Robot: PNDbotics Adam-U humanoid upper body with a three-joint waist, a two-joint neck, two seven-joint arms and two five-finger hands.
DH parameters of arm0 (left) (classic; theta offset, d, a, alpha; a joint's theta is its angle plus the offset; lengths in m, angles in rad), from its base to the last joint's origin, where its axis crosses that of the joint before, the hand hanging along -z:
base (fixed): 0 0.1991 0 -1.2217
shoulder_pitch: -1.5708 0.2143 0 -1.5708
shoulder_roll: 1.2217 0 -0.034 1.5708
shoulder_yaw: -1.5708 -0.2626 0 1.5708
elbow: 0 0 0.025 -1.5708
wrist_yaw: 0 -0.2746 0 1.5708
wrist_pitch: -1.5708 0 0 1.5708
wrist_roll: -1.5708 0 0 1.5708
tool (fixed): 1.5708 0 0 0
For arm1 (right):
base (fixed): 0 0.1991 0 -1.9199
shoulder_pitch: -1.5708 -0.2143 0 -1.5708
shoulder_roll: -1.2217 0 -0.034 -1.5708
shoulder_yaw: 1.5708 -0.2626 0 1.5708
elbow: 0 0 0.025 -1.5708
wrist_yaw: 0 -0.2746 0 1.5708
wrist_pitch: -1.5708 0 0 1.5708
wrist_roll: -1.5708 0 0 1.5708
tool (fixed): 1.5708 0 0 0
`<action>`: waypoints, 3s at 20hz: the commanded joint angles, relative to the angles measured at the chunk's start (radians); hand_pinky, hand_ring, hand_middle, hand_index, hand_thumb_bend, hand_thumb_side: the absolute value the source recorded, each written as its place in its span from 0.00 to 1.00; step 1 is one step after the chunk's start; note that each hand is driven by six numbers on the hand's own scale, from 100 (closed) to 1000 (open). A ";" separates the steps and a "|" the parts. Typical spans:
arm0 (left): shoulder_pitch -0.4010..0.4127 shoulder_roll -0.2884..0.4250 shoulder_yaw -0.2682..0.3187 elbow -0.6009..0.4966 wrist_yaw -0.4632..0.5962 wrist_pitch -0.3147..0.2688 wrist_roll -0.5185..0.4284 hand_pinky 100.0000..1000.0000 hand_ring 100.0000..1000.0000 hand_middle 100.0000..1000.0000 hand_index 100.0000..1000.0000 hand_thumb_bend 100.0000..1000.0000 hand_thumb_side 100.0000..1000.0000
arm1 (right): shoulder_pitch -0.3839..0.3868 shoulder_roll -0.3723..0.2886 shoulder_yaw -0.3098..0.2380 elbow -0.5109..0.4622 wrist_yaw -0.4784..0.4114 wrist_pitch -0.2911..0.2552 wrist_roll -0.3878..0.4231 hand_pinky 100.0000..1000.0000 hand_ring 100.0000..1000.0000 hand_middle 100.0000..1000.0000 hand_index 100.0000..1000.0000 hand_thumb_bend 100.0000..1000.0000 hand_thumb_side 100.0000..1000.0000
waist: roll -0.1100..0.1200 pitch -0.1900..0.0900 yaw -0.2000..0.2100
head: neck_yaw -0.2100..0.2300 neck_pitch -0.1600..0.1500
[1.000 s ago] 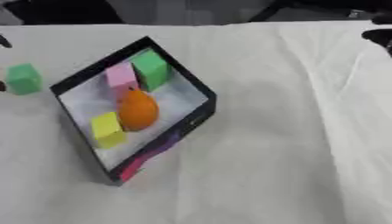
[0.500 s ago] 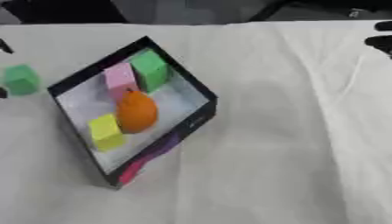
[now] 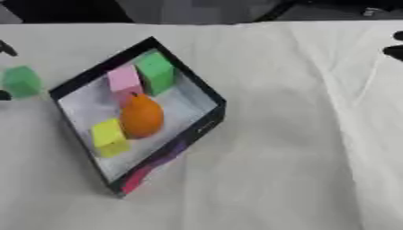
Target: Pick up objects on the table and place them in the box.
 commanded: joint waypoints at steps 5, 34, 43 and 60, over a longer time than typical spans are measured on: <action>-0.018 0.008 0.029 0.034 -0.026 0.014 0.058 0.89 0.89 0.80 0.85 0.49 0.05 | -0.014 -0.016 -0.011 -0.012 0.007 0.004 0.001 0.88 0.64 0.64 0.81 0.00 0.57 | -0.012 0.010 -0.004 | 0.009 -0.026; -0.059 0.052 -0.162 -0.685 0.508 0.089 -0.102 0.68 0.56 0.41 0.48 0.00 0.00 | -0.012 -0.028 -0.012 -0.008 -0.007 -0.003 0.007 0.88 0.64 0.64 0.81 0.00 0.55 | -0.012 -0.030 0.009 | -0.035 0.015; -0.056 0.090 -0.293 -1.077 0.661 0.259 -0.060 0.66 0.55 0.40 0.47 0.00 0.00 | -0.009 -0.032 -0.010 -0.007 -0.013 -0.002 0.011 0.88 0.64 0.65 0.81 0.00 0.55 | -0.002 -0.049 0.009 | -0.075 0.028; 0.002 0.070 -0.556 -1.064 0.475 0.296 -0.148 0.65 0.56 0.42 0.48 0.05 0.00 | -0.018 -0.022 -0.007 -0.002 -0.004 0.004 0.023 0.89 0.64 0.65 0.81 0.00 0.55 | 0.005 -0.043 -0.002 | -0.061 0.024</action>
